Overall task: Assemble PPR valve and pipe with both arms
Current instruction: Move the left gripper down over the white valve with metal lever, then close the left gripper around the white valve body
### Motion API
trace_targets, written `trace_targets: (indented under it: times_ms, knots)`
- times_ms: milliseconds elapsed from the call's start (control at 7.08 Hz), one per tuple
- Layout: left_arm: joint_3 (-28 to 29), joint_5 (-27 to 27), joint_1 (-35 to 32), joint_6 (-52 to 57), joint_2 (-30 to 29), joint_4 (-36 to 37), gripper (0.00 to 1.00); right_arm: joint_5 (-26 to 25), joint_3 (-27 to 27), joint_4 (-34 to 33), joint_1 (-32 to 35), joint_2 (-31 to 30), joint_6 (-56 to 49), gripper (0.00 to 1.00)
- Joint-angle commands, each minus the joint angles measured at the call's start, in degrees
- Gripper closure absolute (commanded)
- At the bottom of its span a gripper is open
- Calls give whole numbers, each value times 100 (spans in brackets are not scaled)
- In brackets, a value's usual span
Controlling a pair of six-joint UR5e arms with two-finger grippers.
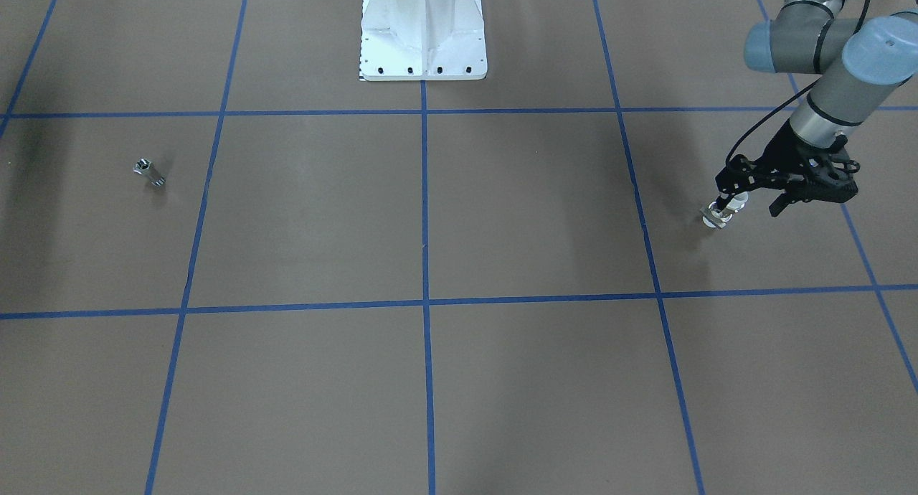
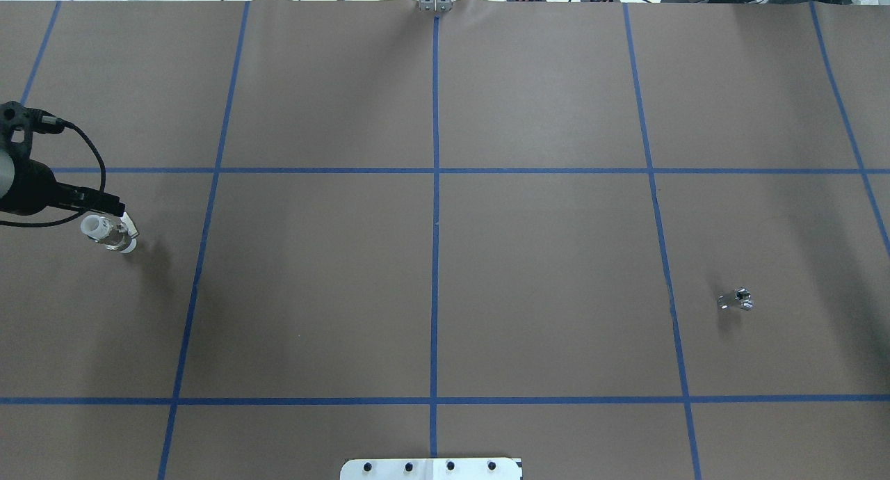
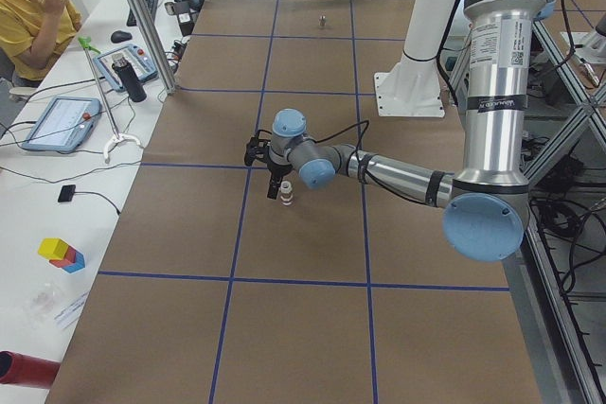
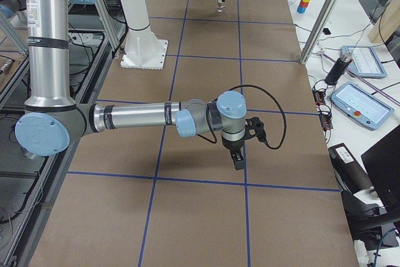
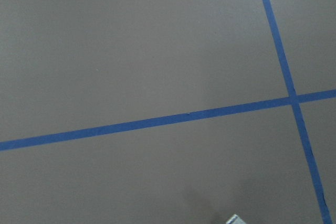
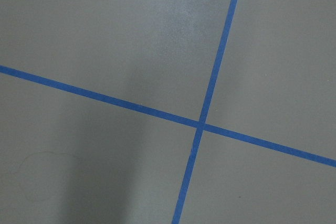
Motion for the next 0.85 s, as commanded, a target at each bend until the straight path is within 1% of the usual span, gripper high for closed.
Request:
trace_targets:
  times_ms: [0, 706]
  knots:
    - [2, 85, 285, -62, 40, 0, 0, 0, -4, 0, -2, 0, 3, 0]
    - [11, 155, 312, 0, 137, -9, 3, 17, 5, 0, -37, 0, 3, 0]
